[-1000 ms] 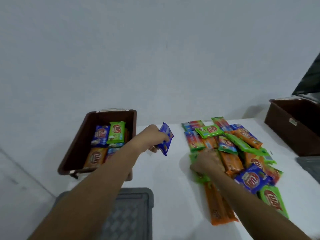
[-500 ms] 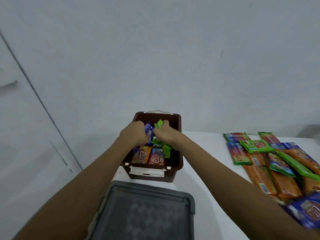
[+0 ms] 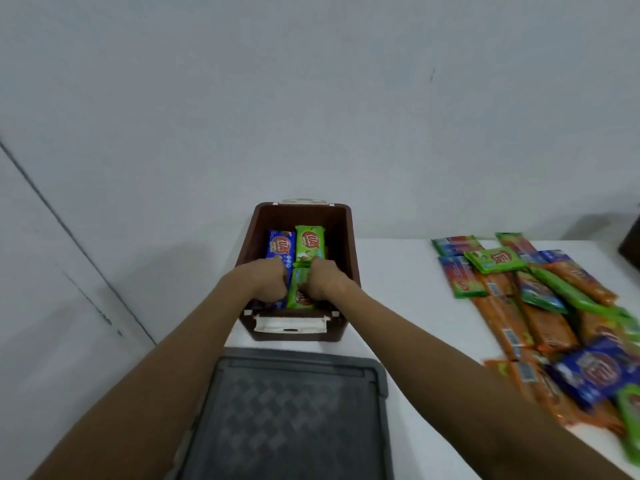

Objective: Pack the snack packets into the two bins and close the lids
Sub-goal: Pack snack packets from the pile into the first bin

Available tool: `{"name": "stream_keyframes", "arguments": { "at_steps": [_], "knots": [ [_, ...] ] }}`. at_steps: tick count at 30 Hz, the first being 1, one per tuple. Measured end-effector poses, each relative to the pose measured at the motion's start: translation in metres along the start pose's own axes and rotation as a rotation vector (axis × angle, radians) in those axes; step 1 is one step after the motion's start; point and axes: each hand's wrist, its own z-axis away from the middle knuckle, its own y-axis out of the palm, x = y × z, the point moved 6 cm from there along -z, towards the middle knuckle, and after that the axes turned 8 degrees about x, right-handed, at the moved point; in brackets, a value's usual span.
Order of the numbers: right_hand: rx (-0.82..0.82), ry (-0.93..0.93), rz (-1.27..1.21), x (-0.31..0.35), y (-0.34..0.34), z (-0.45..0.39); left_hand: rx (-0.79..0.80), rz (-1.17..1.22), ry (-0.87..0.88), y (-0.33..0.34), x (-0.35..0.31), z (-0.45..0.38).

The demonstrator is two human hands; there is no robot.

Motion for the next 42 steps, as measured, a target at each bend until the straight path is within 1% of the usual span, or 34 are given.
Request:
{"name": "stream_keyframes", "arguments": {
  "at_steps": [2, 4, 5, 6, 7, 9, 11, 12, 15, 17, 20, 22, 26, 28, 30, 31, 33, 34, 35, 36, 38, 40, 42],
  "knots": [
    [-0.121, -0.092, -0.083, 0.003, -0.009, 0.016, -0.071, 0.061, -0.017, -0.011, -0.011, 0.003],
    [-0.317, -0.174, -0.088, -0.008, -0.029, 0.041, -0.218, 0.111, 0.006, -0.026, -0.038, 0.011],
    [-0.407, -0.169, -0.073, -0.021, -0.042, 0.054, -0.306, 0.122, 0.048, -0.034, -0.057, 0.015],
    [-0.452, -0.118, -0.061, -0.046, -0.051, 0.067, -0.383, 0.147, 0.104, -0.037, -0.082, 0.019],
    [-0.453, -0.051, -0.051, -0.074, -0.058, 0.075, -0.439, 0.182, 0.154, -0.037, -0.105, 0.023],
    [-0.376, 0.180, 0.019, -0.149, -0.059, 0.094, -0.441, 0.220, 0.224, -0.022, -0.156, 0.020],
    [-0.300, 0.390, 0.096, -0.228, -0.049, 0.118, -0.312, 0.209, 0.313, 0.009, -0.212, 0.012],
    [-0.297, 0.495, 0.095, -0.266, -0.044, 0.135, -0.216, 0.184, 0.380, 0.028, -0.243, 0.007],
    [-0.384, 0.769, -0.058, -0.348, -0.032, 0.180, 0.074, 0.097, 0.618, 0.087, -0.318, 0.002],
    [-0.425, 0.884, -0.155, -0.381, -0.025, 0.200, 0.210, 0.029, 0.716, 0.115, -0.353, 0.003],
    [-0.478, 0.913, -0.341, -0.400, -0.011, 0.209, 0.271, -0.024, 0.693, 0.123, -0.376, -0.004],
    [-0.505, 0.866, -0.414, -0.400, -0.008, 0.205, 0.288, -0.051, 0.676, 0.119, -0.380, -0.008],
    [-0.530, 0.768, -0.583, -0.390, -0.009, 0.199, 0.291, 0.015, 0.665, 0.097, -0.373, -0.003],
    [-0.508, 0.684, -0.620, -0.374, -0.017, 0.196, 0.224, 0.010, 0.678, 0.074, -0.362, 0.005],
    [-0.440, 0.585, -0.632, -0.346, -0.029, 0.185, 0.103, 0.042, 0.665, 0.039, -0.336, 0.017],
    [-0.425, 0.529, -0.631, -0.325, -0.039, 0.177, 0.036, 0.076, 0.623, 0.018, -0.315, 0.022],
    [-0.461, 0.413, -0.583, -0.277, -0.062, 0.165, -0.104, 0.147, 0.523, -0.023, -0.268, 0.030],
    [-0.471, 0.323, -0.563, -0.240, -0.073, 0.151, -0.185, 0.180, 0.463, -0.046, -0.230, 0.037],
    [-0.480, 0.246, -0.572, -0.215, -0.082, 0.145, -0.247, 0.198, 0.433, -0.063, -0.207, 0.043],
    [-0.456, 0.147, -0.594, -0.184, -0.087, 0.133, -0.314, 0.196, 0.382, -0.079, -0.177, 0.051],
    [-0.352, -0.005, -0.587, -0.120, -0.089, 0.105, -0.415, 0.118, 0.287, -0.098, -0.124, 0.064],
    [-0.249, -0.115, -0.538, -0.063, -0.082, 0.076, -0.458, 0.046, 0.176, -0.099, -0.082, 0.068],
    [-0.160, -0.147, -0.491, -0.022, -0.069, 0.048, -0.462, 0.040, 0.102, -0.084, -0.049, 0.064]
  ]
}}
